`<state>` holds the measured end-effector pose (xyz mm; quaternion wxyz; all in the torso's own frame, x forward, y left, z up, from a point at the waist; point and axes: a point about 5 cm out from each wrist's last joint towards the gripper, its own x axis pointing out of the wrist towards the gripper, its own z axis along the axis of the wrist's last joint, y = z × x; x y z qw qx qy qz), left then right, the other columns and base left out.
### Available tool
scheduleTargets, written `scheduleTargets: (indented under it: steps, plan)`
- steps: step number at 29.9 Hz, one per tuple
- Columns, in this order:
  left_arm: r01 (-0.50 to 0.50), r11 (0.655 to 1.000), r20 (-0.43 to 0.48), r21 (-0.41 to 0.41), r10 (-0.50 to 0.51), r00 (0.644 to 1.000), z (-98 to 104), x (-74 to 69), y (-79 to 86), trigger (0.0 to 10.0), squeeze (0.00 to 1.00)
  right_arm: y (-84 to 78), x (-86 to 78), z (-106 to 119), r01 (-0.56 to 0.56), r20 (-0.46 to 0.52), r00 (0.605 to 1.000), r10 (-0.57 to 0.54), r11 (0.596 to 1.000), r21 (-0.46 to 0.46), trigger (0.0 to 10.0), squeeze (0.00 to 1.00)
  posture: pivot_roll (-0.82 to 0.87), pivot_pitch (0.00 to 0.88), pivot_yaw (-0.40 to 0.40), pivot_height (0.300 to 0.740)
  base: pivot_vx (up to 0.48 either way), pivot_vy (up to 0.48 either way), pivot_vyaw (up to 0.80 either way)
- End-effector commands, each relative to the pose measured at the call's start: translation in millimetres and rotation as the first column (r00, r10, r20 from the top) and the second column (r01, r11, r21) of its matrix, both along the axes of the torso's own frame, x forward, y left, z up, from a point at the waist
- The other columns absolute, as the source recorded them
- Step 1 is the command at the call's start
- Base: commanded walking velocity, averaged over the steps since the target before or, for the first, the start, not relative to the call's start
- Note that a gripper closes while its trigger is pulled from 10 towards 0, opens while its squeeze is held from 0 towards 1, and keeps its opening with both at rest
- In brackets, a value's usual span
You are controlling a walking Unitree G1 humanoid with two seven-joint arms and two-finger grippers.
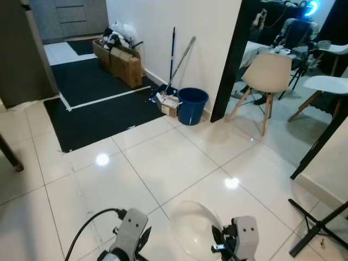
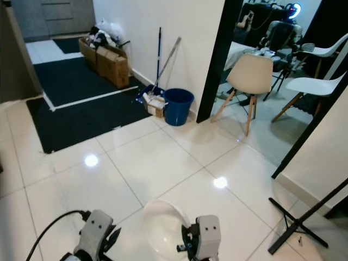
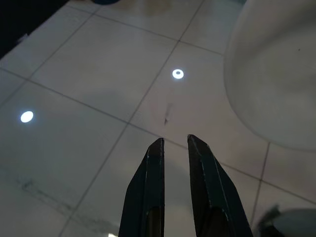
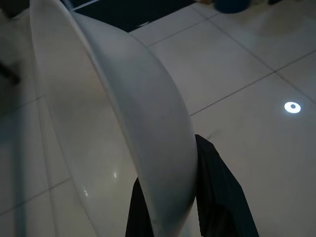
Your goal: Setting the table
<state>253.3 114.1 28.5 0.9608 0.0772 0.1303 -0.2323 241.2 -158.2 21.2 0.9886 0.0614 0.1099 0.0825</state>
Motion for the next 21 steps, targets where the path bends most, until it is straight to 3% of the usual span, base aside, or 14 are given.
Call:
scheduleTargets:
  steps: [1, 11, 21]
  plan:
    - [0.004, 1.000, -0.030, 0.004, -0.004, 1.000, -6.8, -4.3, -0.7, 10.0, 0.00, -2.9, -2.9, -3.0, 0.005, -0.013, 1.000, -0.005, 1.000, -0.007, 10.0, 0.00, 0.01, 0.052, 0.048, 0.740, 0.480, 0.000, 0.00]
    - [-0.014, 1.000, -0.046, -0.001, 0.014, 0.999, -9.5, -6.1, 3.1, 10.0, 0.00, -3.3, -3.7, -4.5, 0.002, -0.018, 1.000, -0.002, 1.000, -0.018, 10.0, 0.00, 0.01, 0.049, 0.049, 0.740, 0.480, 0.000, 0.00]
    - [-0.152, 0.988, -0.095, -0.013, 0.151, 0.984, -18.8, -10.5, 18.9, 10.0, 0.00, -2.7, -7.8, -7.0, -0.055, -0.035, 0.998, 0.053, 0.998, -0.033, 10.0, 0.00, 0.02, 0.065, 0.026, 0.740, 0.480, 0.000, 0.00]
